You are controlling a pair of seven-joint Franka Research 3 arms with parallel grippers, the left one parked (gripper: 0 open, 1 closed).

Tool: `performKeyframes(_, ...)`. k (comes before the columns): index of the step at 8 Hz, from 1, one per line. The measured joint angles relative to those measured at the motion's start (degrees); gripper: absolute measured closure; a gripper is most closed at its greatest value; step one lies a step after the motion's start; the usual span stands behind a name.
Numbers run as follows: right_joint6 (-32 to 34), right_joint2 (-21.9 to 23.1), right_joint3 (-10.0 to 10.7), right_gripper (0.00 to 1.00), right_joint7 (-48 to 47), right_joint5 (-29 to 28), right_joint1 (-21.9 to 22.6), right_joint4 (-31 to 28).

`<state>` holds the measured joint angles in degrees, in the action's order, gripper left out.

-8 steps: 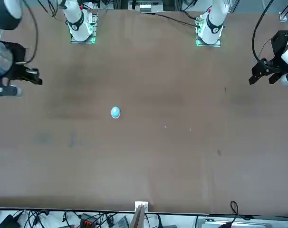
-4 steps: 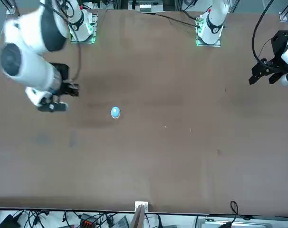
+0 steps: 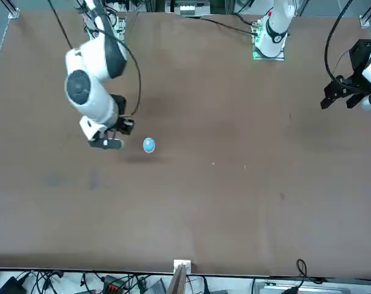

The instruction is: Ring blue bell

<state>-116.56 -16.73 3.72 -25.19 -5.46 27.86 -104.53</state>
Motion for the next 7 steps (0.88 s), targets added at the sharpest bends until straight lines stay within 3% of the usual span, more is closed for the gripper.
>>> performKeyframes(7, -10.7, -9.4, 0.0, 0.99, -3.2, 0.0, 5.0, -1.2)
